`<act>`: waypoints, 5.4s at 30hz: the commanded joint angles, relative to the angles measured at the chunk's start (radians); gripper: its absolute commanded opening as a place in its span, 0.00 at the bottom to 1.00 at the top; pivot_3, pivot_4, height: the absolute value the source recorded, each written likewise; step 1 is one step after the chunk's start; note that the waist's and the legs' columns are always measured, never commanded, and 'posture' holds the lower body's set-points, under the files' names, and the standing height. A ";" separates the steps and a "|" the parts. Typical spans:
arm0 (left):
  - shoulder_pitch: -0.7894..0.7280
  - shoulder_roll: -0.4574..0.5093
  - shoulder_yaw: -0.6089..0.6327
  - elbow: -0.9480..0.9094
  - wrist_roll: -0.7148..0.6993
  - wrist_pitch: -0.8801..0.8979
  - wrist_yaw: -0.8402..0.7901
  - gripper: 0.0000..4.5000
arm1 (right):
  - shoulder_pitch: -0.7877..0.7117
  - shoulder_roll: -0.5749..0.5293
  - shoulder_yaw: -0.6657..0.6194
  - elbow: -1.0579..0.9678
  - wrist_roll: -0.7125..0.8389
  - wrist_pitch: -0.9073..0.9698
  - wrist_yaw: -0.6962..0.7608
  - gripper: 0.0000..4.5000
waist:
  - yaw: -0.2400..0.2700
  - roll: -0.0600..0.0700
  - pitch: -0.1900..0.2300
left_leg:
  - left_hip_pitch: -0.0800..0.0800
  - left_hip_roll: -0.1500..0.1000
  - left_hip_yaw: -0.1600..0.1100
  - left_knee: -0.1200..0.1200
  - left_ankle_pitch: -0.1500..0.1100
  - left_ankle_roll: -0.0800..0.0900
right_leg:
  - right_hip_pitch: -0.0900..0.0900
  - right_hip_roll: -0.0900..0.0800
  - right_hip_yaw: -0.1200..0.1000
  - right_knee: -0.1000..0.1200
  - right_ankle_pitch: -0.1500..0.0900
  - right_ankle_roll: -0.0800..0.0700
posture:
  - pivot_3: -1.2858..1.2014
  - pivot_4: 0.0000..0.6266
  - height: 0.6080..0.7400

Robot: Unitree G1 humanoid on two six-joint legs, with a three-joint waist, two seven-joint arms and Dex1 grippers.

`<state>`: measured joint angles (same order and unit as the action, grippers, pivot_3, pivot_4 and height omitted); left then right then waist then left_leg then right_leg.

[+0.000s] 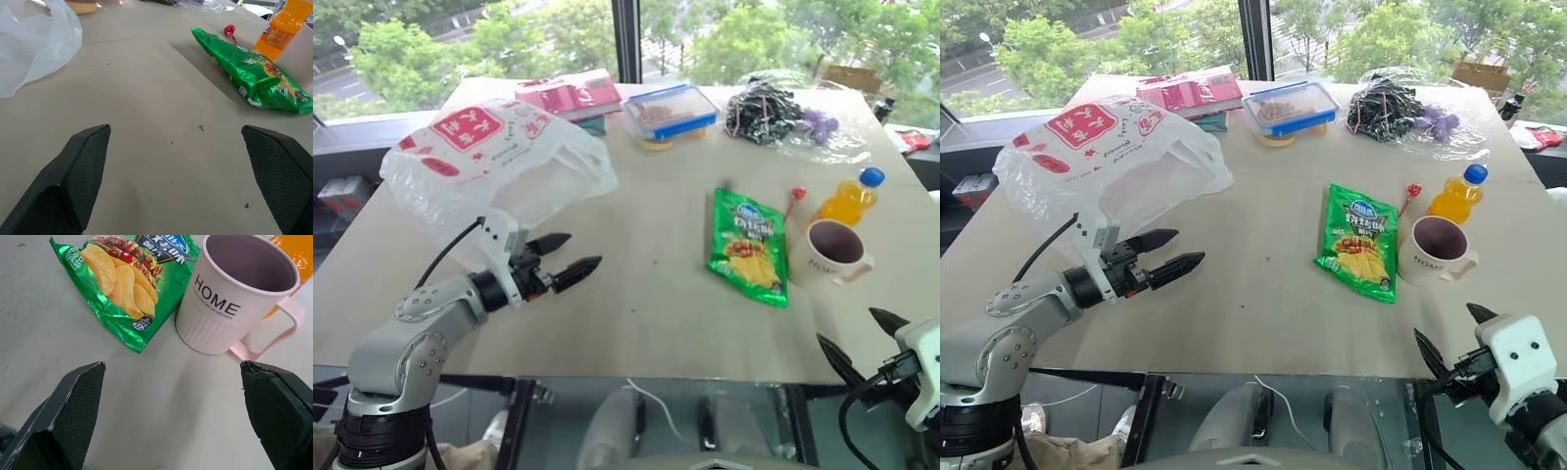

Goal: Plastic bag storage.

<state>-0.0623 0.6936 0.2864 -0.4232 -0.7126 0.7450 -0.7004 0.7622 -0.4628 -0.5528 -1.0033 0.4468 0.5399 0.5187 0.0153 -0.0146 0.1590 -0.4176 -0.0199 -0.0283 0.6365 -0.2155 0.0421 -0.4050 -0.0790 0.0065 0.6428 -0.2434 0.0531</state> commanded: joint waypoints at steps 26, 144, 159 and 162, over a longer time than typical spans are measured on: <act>-0.287 0.142 -0.167 0.004 0.602 0.108 0.454 1.00 | -0.546 -0.196 0.341 0.043 0.096 -0.022 0.079 0.99 | 0.001 -0.005 0.004 | 0.001 0.000 -0.001 0.003 0.000 0.001 | 0.003 0.008 -0.007 0.000 0.003 0.005 | 0.52 0.24 1.00; -0.497 -0.218 -0.442 0.461 1.149 0.128 0.622 1.00 | -0.704 -0.186 0.422 0.072 -0.025 -0.034 -0.003 1.00 | 0.000 -0.013 0.010 | -0.001 -0.003 -0.001 0.013 0.000 0.001 | -0.001 0.007 -0.004 0.016 0.004 0.006 | 0.52 0.24 1.00; -0.681 -0.270 -0.355 0.896 1.075 -0.084 0.762 0.21 | -0.693 -0.182 0.416 0.060 -0.030 -0.034 -0.012 1.00 | -0.001 -0.013 0.010 | 0.000 -0.003 -0.001 0.014 0.000 0.001 | -0.001 0.007 -0.005 0.017 0.004 0.006 | 0.52 0.24 1.00; -0.688 -0.280 -0.286 0.892 0.980 -0.151 0.699 0.01 | -0.693 -0.180 0.419 0.061 -0.035 -0.038 -0.015 1.00 | 0.002 -0.013 0.010 | 0.000 -0.003 -0.002 0.014 0.000 0.001 | 0.000 0.006 -0.005 0.017 0.004 0.006 | 0.52 0.24 1.00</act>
<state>-0.7363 0.4236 -0.0323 0.4816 0.3238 0.6415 0.0393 0.0690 -0.6459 -0.1225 -0.9043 0.4135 0.5198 0.5123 0.0176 -0.0279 0.1691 -0.4177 -0.0234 -0.0302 0.6505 -0.2154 0.0429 -0.4052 -0.0731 0.0009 0.6599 -0.2392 0.0592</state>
